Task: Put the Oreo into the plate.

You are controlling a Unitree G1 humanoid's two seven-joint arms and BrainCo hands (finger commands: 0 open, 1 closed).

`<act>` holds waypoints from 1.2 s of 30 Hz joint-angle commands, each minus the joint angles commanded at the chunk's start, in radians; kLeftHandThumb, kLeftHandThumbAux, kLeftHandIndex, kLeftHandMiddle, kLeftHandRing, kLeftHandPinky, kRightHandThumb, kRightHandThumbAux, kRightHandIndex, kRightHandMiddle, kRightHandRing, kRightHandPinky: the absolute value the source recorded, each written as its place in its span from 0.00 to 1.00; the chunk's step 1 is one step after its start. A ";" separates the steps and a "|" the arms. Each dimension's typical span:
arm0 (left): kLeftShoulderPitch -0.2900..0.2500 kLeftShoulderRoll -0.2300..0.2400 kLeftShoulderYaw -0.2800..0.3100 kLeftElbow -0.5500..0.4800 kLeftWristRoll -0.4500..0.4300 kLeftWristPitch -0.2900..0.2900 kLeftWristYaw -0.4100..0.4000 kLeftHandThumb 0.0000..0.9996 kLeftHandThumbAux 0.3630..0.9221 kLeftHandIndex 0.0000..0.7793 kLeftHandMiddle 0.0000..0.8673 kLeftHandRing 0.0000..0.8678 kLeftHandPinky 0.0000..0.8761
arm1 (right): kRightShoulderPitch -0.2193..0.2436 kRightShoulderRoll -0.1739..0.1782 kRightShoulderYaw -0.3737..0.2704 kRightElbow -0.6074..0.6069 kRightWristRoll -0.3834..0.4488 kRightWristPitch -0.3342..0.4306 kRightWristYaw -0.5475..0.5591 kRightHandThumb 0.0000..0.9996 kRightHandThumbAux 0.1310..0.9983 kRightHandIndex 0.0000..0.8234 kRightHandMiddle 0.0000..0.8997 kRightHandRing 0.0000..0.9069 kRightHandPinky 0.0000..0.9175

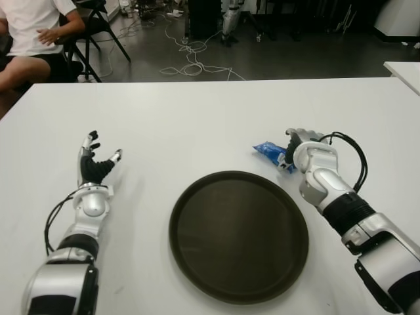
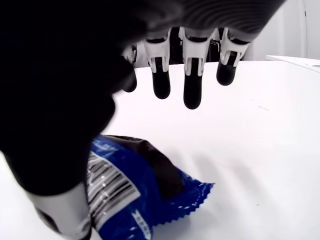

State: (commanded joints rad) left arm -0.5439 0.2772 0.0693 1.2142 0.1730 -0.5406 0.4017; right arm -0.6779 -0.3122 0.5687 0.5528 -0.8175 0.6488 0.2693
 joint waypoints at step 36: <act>0.001 0.002 -0.006 0.001 0.007 -0.006 0.005 0.06 0.70 0.11 0.16 0.15 0.13 | 0.011 0.018 -0.076 0.009 0.059 -0.082 -0.037 0.00 0.76 0.13 0.16 0.14 0.04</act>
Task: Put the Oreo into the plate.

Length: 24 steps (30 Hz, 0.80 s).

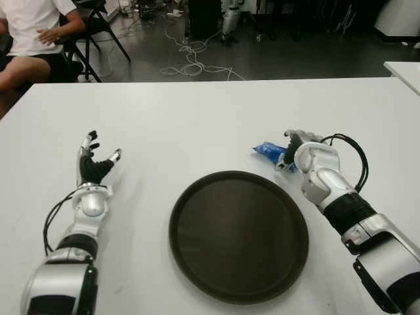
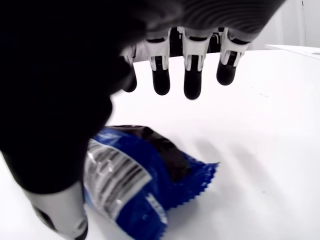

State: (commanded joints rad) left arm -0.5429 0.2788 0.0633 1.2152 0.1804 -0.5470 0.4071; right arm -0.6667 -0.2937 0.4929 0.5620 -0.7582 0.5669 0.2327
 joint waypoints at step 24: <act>-0.001 -0.001 0.003 -0.001 -0.003 0.012 0.004 0.06 0.68 0.12 0.17 0.17 0.18 | -0.009 0.003 -0.023 0.014 0.022 -0.028 -0.013 0.00 0.77 0.15 0.18 0.17 0.07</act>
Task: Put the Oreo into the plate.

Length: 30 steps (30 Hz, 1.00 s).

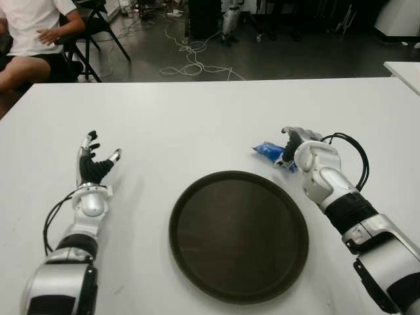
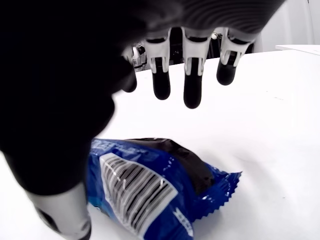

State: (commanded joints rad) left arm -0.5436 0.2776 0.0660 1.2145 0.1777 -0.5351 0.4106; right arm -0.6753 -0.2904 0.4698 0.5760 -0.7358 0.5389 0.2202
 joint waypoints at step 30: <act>-0.002 0.000 -0.005 -0.002 0.006 0.004 0.007 0.07 0.69 0.11 0.16 0.15 0.12 | -0.116 0.009 -0.051 0.141 0.078 -0.114 0.005 0.00 0.75 0.09 0.11 0.08 0.00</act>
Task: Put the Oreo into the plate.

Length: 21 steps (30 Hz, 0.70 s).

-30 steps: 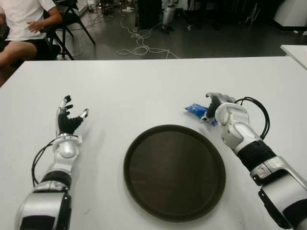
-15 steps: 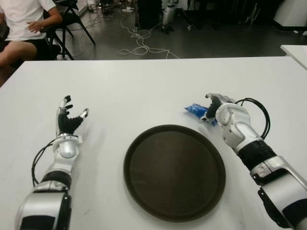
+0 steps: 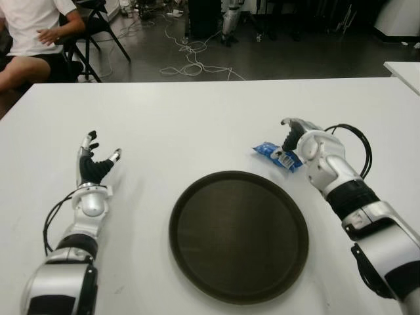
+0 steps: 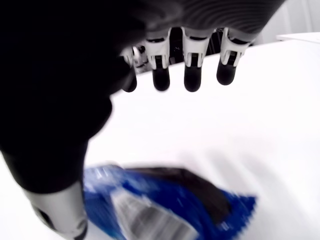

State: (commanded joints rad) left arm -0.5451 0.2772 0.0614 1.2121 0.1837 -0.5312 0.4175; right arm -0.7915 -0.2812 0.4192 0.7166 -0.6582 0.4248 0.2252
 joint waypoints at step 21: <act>-0.001 -0.005 0.009 -0.001 -0.014 -0.001 -0.008 0.08 0.70 0.10 0.16 0.15 0.12 | -0.028 0.003 -0.016 0.030 0.047 -0.080 -0.023 0.00 0.77 0.07 0.10 0.05 0.00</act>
State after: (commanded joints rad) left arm -0.5462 0.2719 0.0704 1.2113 0.1699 -0.5319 0.4091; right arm -0.8196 -0.2777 0.4029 0.7463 -0.6110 0.3451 0.2021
